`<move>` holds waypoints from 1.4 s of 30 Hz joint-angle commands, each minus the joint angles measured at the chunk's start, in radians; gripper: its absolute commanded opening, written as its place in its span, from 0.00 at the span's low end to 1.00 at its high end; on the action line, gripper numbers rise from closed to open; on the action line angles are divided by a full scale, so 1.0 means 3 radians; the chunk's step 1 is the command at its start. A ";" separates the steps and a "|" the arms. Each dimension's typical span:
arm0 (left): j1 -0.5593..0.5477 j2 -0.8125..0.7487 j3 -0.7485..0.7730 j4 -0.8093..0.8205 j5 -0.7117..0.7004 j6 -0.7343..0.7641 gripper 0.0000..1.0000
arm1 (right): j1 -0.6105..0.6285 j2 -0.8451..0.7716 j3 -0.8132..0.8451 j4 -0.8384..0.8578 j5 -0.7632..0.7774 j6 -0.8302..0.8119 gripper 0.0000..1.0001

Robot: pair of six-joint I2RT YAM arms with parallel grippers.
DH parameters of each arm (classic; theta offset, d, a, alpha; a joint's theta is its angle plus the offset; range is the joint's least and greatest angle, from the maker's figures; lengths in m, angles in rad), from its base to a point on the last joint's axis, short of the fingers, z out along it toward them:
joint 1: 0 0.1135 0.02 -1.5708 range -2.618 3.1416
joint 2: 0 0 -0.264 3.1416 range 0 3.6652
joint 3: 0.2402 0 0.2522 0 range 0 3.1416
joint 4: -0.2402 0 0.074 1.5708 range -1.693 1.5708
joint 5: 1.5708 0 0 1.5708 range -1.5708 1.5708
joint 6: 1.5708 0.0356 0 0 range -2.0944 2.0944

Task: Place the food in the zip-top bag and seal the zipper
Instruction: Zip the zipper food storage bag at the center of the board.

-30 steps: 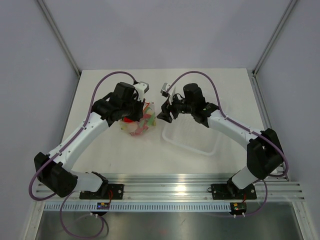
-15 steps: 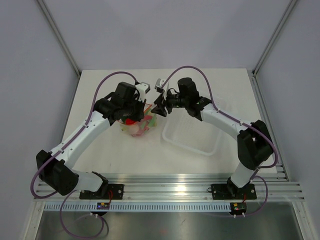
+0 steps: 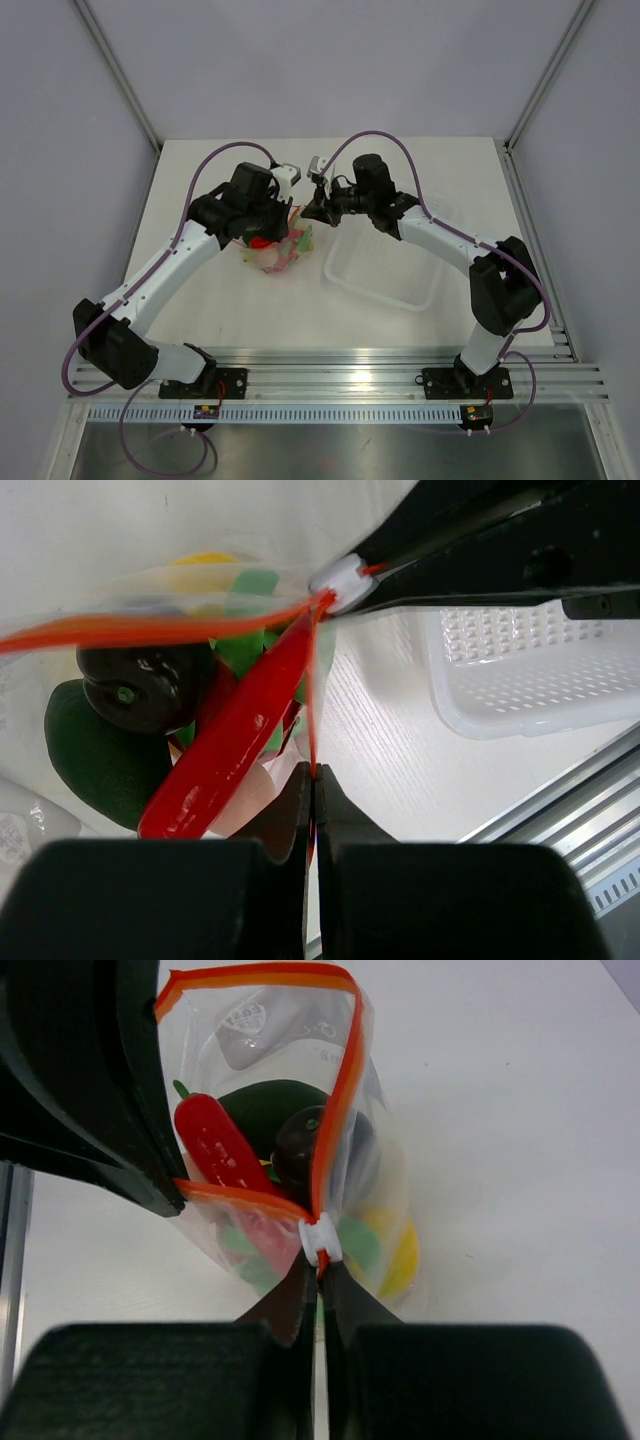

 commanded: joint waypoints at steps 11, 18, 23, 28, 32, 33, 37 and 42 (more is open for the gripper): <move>0.0017 -0.0159 0.0490 -0.0042 -0.0275 0.0249 0.66 | 0.0014 -0.0068 -0.0033 0.0311 -0.0165 0.0119 0.00; 0.0011 -0.0410 0.0333 0.0576 0.0094 0.0949 0.73 | 0.0014 -0.0145 -0.0080 0.0321 -0.0211 0.0165 0.00; 0.0012 -0.0543 0.0021 0.0991 0.0638 0.1419 0.71 | 0.0014 -0.0196 -0.0110 0.0377 -0.0267 0.0246 0.00; 0.0032 -0.0222 0.0158 0.0895 0.1022 0.1670 0.44 | 0.0014 -0.0237 -0.0126 0.0393 -0.0313 0.0287 0.00; 0.0068 -0.0042 0.0189 0.0736 0.1222 0.2069 0.22 | 0.0014 -0.0268 -0.0156 0.0367 -0.0334 0.0287 0.00; 0.0103 -0.0042 0.0164 0.0746 0.1268 0.2120 0.22 | 0.0014 -0.0288 -0.0167 0.0362 -0.0334 0.0287 0.00; 0.0160 -0.0052 0.0066 0.0695 0.1473 0.2350 0.26 | 0.0014 -0.0319 -0.0192 0.0286 -0.0318 0.0231 0.00; 0.0221 0.0009 0.0092 0.0572 0.1662 0.2407 0.31 | 0.0014 -0.0334 -0.0192 0.0260 -0.0339 0.0211 0.00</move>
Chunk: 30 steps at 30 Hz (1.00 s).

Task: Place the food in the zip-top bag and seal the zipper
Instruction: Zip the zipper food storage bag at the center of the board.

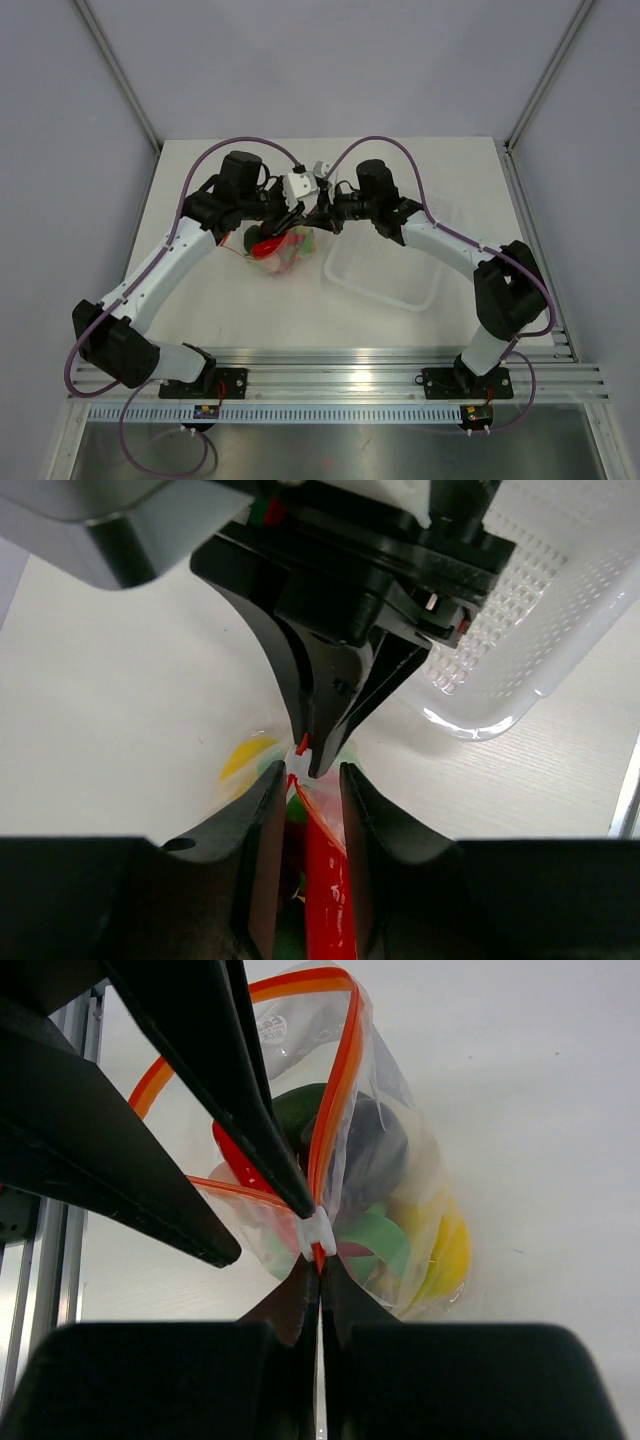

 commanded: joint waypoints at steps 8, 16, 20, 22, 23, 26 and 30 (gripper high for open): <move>0.0058 0.0157 0.0120 -0.0163 0.0554 0.0237 0.31 | 0.0012 -0.0187 0.0030 0.0150 -0.0166 -0.0035 0.00; 0.0084 0.0301 0.0192 -0.0178 0.0595 0.0191 0.26 | 0.0012 -0.0197 0.0025 0.0150 -0.0171 -0.0040 0.00; 0.0135 0.0260 0.0171 -0.0178 0.0662 0.0171 0.18 | 0.0007 -0.0197 0.0025 0.0135 -0.0151 -0.0060 0.00; 0.0145 0.0224 0.0161 -0.0157 0.0692 0.0165 0.13 | 0.0006 -0.0197 0.0020 0.0135 -0.0136 -0.0065 0.00; 0.0156 0.0204 0.0141 -0.0142 0.0698 0.0160 0.08 | 0.0006 -0.0187 0.0015 0.0140 -0.0135 -0.0065 0.00; 0.0166 0.0163 0.0115 -0.0116 0.0677 0.0155 0.03 | 0.0006 -0.0177 0.0025 0.0161 -0.0120 -0.0045 0.00; 0.0181 0.0142 0.0084 -0.0132 0.0641 0.0125 0.00 | -0.0014 -0.0202 0.0015 0.0303 -0.0038 0.0062 0.00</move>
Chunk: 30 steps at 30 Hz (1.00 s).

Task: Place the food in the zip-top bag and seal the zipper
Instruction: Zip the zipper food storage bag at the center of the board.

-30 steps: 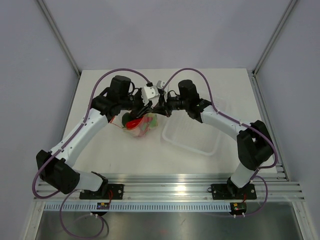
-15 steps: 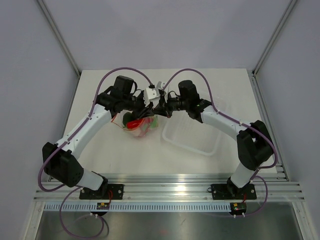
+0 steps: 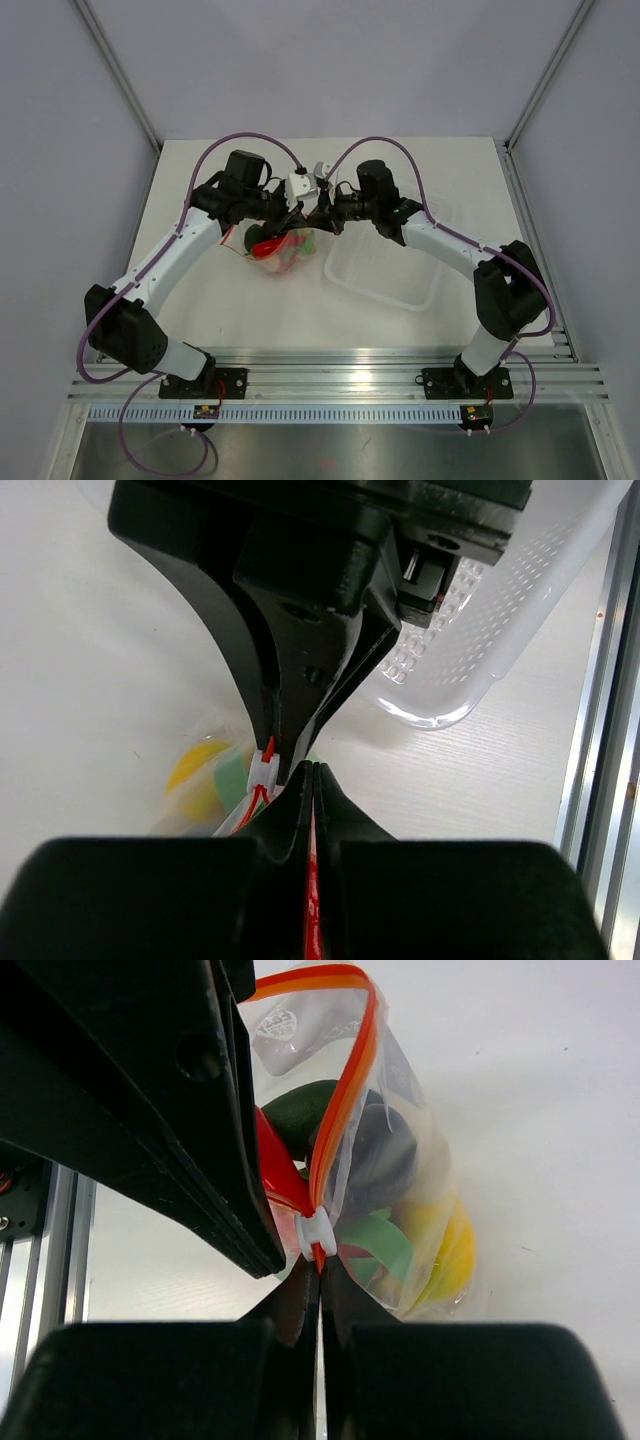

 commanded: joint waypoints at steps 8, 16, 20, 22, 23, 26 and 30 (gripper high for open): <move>0.0271 -0.0345 -0.0232 0.0257 0.0095 -0.0280 0.00 | -0.0126 -0.0246 -0.0237 0.1061 0.0324 0.0512 0.00; 0.0409 -0.0380 -0.0319 0.0282 -0.0232 -0.0449 0.00 | -0.0280 -0.0169 -0.0395 0.1813 0.0483 0.1100 0.00; 0.0466 -0.0406 -0.0314 0.0298 -0.0345 -0.0510 0.00 | -0.0382 -0.0184 -0.0457 0.2038 0.0575 0.1249 0.00; 0.0486 -0.0411 -0.0314 0.0283 -0.0396 -0.0551 0.00 | -0.0423 -0.0184 -0.0467 0.2064 0.0621 0.1264 0.00; 0.0496 -0.0416 -0.0324 0.0288 -0.0411 -0.0566 0.00 | -0.0443 -0.0184 -0.0467 0.2069 0.0636 0.1269 0.00; 0.0512 -0.0416 -0.0370 0.0293 -0.0473 -0.0607 0.00 | -0.0505 -0.0169 -0.0477 0.2166 0.0657 0.1351 0.00; 0.0512 -0.0411 -0.0406 0.0313 -0.0498 -0.0638 0.00 | -0.0520 -0.0143 -0.0452 0.2192 0.0616 0.1392 0.00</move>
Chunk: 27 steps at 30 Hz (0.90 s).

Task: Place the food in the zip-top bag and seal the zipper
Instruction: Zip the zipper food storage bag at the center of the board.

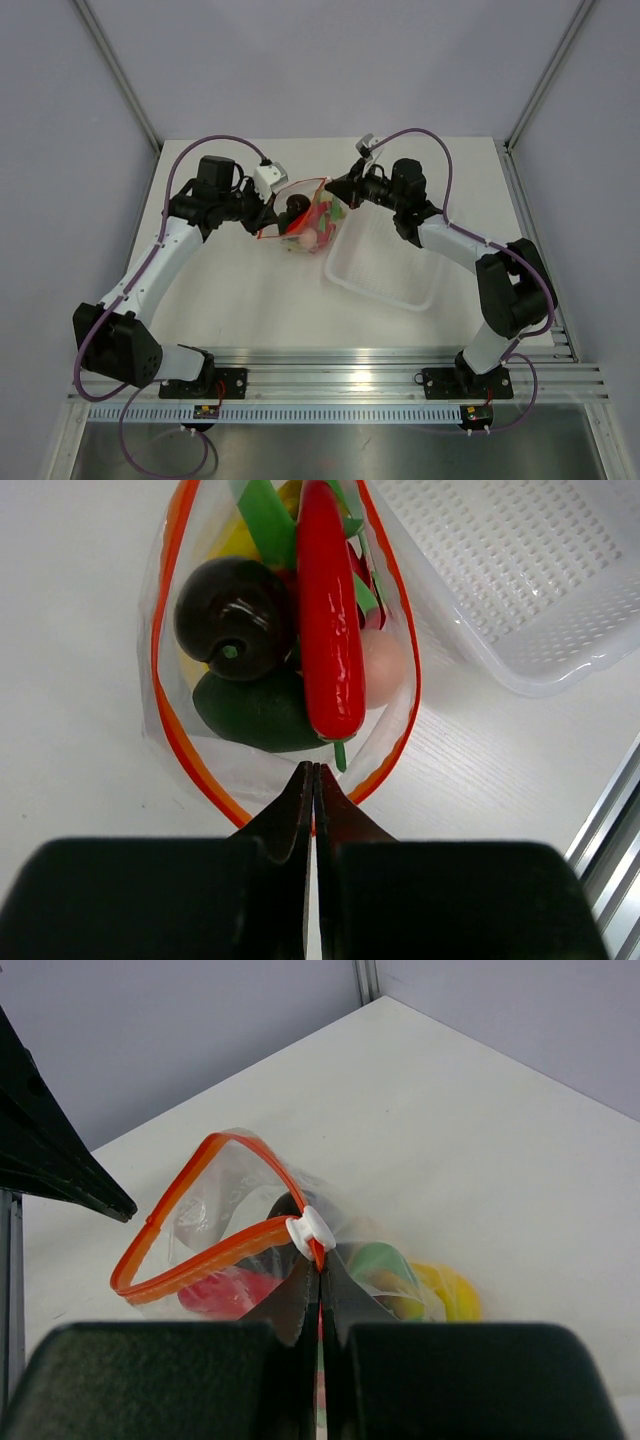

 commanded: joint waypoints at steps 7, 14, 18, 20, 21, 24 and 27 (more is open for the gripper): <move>0.0012 -0.0060 0.0347 0.0165 0.0139 -0.0172 0.01 | -0.0024 -0.0004 0.0143 0.0476 -0.0289 0.0163 0.00; -0.0126 0.0032 0.0731 0.0399 0.0135 -0.0177 0.36 | -0.0024 0.0011 0.0194 0.0175 -0.0708 -0.0006 0.00; -0.0366 0.0287 0.0946 0.0339 -0.0019 0.0037 0.40 | -0.0024 0.0021 0.0245 0.0047 -0.0862 -0.0062 0.00; -0.0412 0.0400 0.1038 0.0267 0.0001 0.0119 0.40 | -0.0019 0.0021 0.0275 -0.0014 -0.0959 -0.0083 0.00; -0.0443 0.0446 0.1099 0.0257 0.0062 0.0130 0.41 | -0.0019 0.0032 0.0286 -0.0040 -0.1000 -0.0093 0.00; -0.0479 0.0533 0.1090 0.0318 0.0216 0.0247 0.47 | -0.0019 0.0037 0.0306 -0.0178 -0.1072 -0.0159 0.00; -0.0499 0.0579 0.1069 0.0318 0.0333 0.0370 0.55 | -0.0019 0.0042 0.0316 -0.0275 -0.1113 -0.0221 0.00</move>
